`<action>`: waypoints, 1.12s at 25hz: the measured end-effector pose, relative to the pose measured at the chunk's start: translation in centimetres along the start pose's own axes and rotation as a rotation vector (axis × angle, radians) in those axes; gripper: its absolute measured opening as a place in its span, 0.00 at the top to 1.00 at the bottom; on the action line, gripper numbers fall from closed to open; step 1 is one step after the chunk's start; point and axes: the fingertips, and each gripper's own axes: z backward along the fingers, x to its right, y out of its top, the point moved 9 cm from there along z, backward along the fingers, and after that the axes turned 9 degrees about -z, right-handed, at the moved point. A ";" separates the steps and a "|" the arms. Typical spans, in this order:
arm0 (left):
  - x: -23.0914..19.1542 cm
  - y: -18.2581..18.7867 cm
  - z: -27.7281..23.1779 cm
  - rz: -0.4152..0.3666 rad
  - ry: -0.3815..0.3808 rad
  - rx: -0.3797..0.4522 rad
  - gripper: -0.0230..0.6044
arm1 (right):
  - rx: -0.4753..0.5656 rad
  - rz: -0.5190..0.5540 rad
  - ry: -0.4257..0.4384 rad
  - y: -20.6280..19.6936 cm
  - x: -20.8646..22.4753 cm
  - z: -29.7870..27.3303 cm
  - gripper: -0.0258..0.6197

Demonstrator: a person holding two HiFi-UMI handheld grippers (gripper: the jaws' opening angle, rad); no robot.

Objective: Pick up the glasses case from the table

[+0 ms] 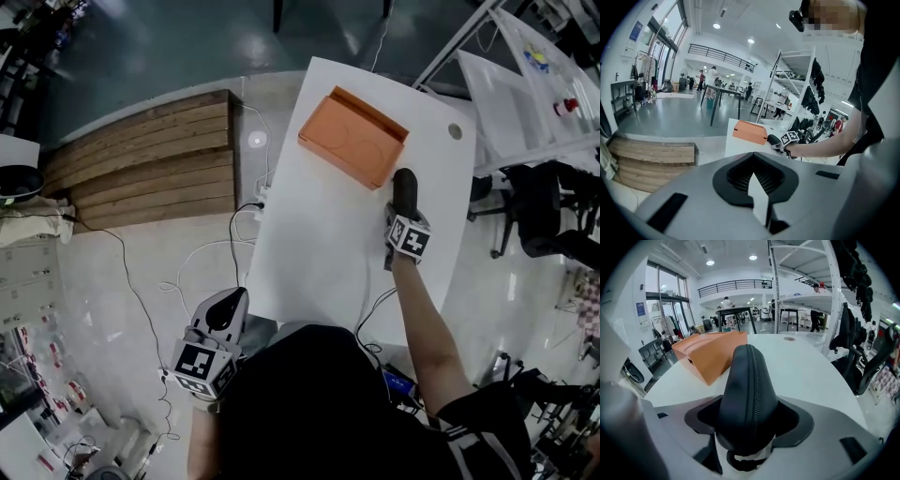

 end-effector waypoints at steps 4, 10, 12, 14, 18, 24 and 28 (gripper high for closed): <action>-0.5 0.1 0.3 -0.002 -0.010 0.010 0.93 | 0.008 0.000 -0.003 -0.2 0.1 0.9 0.45; -1.1 0.6 0.0 -0.032 -0.055 0.039 0.93 | 0.043 0.016 0.032 0.2 -0.7 3.4 0.46; -1.4 0.9 -0.2 -0.039 -0.073 0.050 0.93 | 0.055 0.029 0.059 0.3 -1.3 4.4 0.47; -1.7 1.2 -0.3 -0.047 -0.094 0.068 0.93 | 0.070 0.033 0.084 0.3 -1.9 5.6 0.47; -2.3 1.9 -0.7 -0.067 -0.138 0.101 0.93 | 0.097 0.022 0.124 0.5 -3.1 8.7 0.47; -3.4 3.3 -1.9 -0.112 -0.206 0.136 0.93 | 0.168 -0.011 0.187 1.0 -5.0 14.1 0.47; -3.6 4.2 -2.7 -0.141 -0.257 0.171 0.94 | 0.236 -0.010 0.229 1.1 -6.3 18.1 0.47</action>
